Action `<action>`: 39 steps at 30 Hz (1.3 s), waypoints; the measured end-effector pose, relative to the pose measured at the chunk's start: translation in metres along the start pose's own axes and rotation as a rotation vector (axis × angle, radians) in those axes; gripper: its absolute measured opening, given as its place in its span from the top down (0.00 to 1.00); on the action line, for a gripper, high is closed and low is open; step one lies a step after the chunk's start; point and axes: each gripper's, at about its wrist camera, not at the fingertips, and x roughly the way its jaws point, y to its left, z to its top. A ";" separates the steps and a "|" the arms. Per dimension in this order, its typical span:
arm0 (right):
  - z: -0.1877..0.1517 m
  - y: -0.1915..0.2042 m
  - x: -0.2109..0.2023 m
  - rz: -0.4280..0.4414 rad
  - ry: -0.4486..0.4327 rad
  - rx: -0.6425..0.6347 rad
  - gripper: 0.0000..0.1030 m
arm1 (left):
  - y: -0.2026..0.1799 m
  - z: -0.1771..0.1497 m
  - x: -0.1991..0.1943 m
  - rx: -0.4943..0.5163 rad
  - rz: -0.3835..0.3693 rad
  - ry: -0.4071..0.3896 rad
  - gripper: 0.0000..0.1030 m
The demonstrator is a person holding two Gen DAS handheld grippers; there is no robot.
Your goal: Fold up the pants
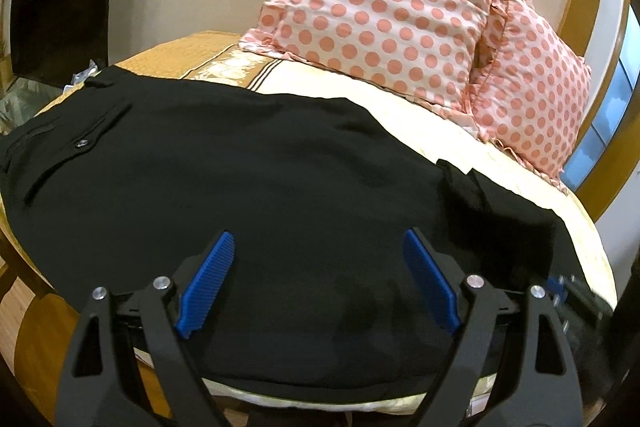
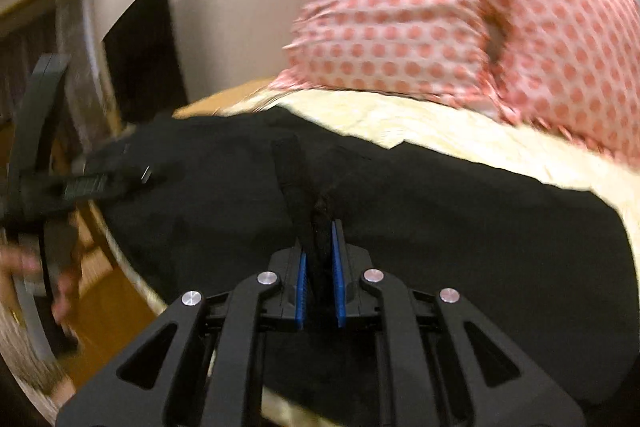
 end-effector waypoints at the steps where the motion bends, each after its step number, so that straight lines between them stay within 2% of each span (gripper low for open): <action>1: -0.001 0.006 0.000 0.005 0.004 -0.026 0.89 | 0.001 0.000 0.000 0.000 0.002 0.000 0.16; 3: -0.008 0.021 0.001 -0.005 0.004 -0.083 0.89 | 0.003 -0.001 -0.001 0.000 0.008 -0.004 0.16; 5: -0.016 0.035 0.004 -0.062 0.005 -0.166 0.88 | 0.007 -0.001 -0.002 -0.001 0.012 -0.007 0.16; 8: -0.021 0.046 0.004 -0.076 0.033 -0.241 0.77 | 0.014 0.000 -0.006 -0.012 0.019 -0.013 0.16; 11: -0.021 0.047 -0.010 0.029 0.020 -0.233 0.77 | 0.025 0.001 -0.014 -0.017 0.039 -0.033 0.16; 13: -0.015 0.041 -0.018 0.114 0.010 -0.178 0.77 | 0.035 0.003 -0.020 -0.021 0.060 -0.048 0.16; 15: -0.008 0.035 -0.023 0.154 -0.018 -0.116 0.77 | 0.048 0.007 -0.027 -0.041 0.085 -0.065 0.16; 17: -0.002 0.029 -0.023 0.166 -0.028 -0.070 0.60 | 0.062 0.010 -0.034 -0.069 0.098 -0.078 0.16; 18: 0.001 0.026 -0.022 0.165 -0.035 -0.049 0.53 | 0.072 0.012 -0.039 -0.093 0.107 -0.085 0.16; 21: 0.005 0.021 -0.017 0.095 -0.068 -0.039 0.53 | 0.099 0.016 -0.052 -0.137 0.157 -0.105 0.16; 23: 0.004 0.018 -0.001 0.011 -0.015 -0.043 0.53 | 0.119 0.019 -0.059 -0.169 0.182 -0.109 0.16; 25: -0.003 0.021 0.018 -0.015 0.084 -0.073 0.53 | 0.143 0.022 -0.065 -0.225 0.187 -0.101 0.16; 29: -0.007 0.026 0.015 -0.032 0.069 -0.096 0.52 | 0.185 0.028 -0.068 -0.320 0.198 -0.077 0.16; 31: -0.005 0.024 0.014 -0.004 0.075 -0.074 0.47 | 0.201 0.032 -0.067 -0.346 0.194 -0.068 0.17; 39: -0.004 0.023 0.013 -0.002 0.069 -0.070 0.43 | 0.234 0.035 -0.049 -0.475 0.088 -0.011 0.17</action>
